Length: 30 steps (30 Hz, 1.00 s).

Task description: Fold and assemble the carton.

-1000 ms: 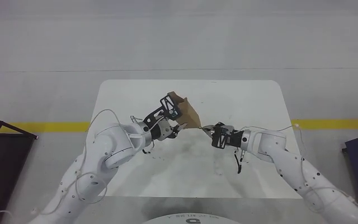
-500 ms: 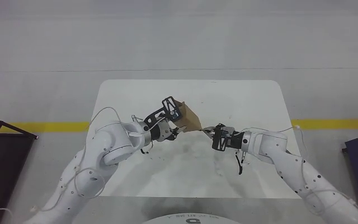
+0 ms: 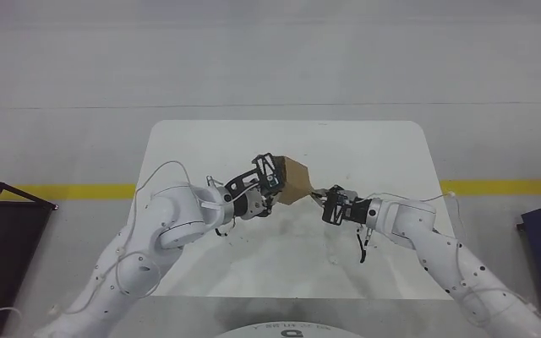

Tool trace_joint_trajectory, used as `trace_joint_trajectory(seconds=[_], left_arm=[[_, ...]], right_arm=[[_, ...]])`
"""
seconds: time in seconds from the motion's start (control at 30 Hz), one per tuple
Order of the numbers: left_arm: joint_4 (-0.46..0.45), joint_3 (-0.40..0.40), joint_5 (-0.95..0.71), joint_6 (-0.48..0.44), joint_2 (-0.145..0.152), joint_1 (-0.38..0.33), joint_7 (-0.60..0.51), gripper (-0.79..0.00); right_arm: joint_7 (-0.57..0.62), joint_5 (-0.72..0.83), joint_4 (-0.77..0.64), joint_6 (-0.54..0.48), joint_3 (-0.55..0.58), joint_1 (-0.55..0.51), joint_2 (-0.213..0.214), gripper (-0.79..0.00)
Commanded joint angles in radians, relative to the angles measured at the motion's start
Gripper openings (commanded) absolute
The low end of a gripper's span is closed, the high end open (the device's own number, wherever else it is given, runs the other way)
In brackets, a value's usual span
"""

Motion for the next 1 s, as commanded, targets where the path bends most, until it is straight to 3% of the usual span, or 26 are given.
trace_joint_trajectory(seconds=[0.0, 0.27, 0.3, 0.33, 0.37, 0.4, 0.57, 0.73, 0.83, 0.97], left_arm=[[0.0, 0.004, -0.009, -0.005, 0.0, -0.001, 0.001, -0.785], [-0.01, 0.012, -0.03, -0.009, 0.002, -0.001, 0.01, -0.785], [-0.013, 0.01, -0.03, -0.008, 0.002, 0.0, 0.012, -0.73], [-0.016, 0.006, -0.031, -0.004, 0.003, 0.002, 0.015, -0.508], [-0.02, 0.0, -0.03, 0.002, 0.004, 0.006, 0.022, -0.117], [-0.024, -0.008, -0.033, 0.008, 0.005, 0.011, 0.03, 0.0], [-0.062, -0.08, -0.053, 0.013, 0.018, 0.057, 0.076, 0.0], [-0.099, -0.204, -0.073, 0.071, 0.032, 0.144, 0.166, 0.0], [-0.079, -0.286, -0.115, 0.157, 0.037, 0.204, 0.204, 0.0], [-0.021, -0.345, -0.241, 0.214, 0.035, 0.228, 0.261, 0.0]], right_arm=[[-0.003, -0.004, 0.002, 0.005, 0.0, -0.001, -0.002, -0.785], [-0.012, -0.014, 0.016, 0.026, -0.006, -0.001, -0.014, -0.785], [-0.013, -0.014, 0.017, 0.028, -0.005, -0.002, -0.015, -0.785], [-0.021, -0.016, 0.017, 0.03, -0.005, -0.003, -0.016, -0.785], [-0.029, -0.018, 0.02, 0.029, -0.004, -0.004, -0.016, -0.785], [-0.036, -0.022, 0.022, 0.027, -0.003, -0.005, -0.017, -0.785], [-0.094, -0.022, 0.048, 0.01, 0.007, -0.011, -0.019, -0.785], [-0.127, -0.019, 0.074, -0.009, 0.013, -0.01, -0.022, -0.785], [-0.157, -0.018, 0.081, -0.024, 0.014, -0.01, -0.024, -0.785], [-0.212, -0.047, 0.082, -0.046, 0.016, -0.009, -0.024, -0.785]])
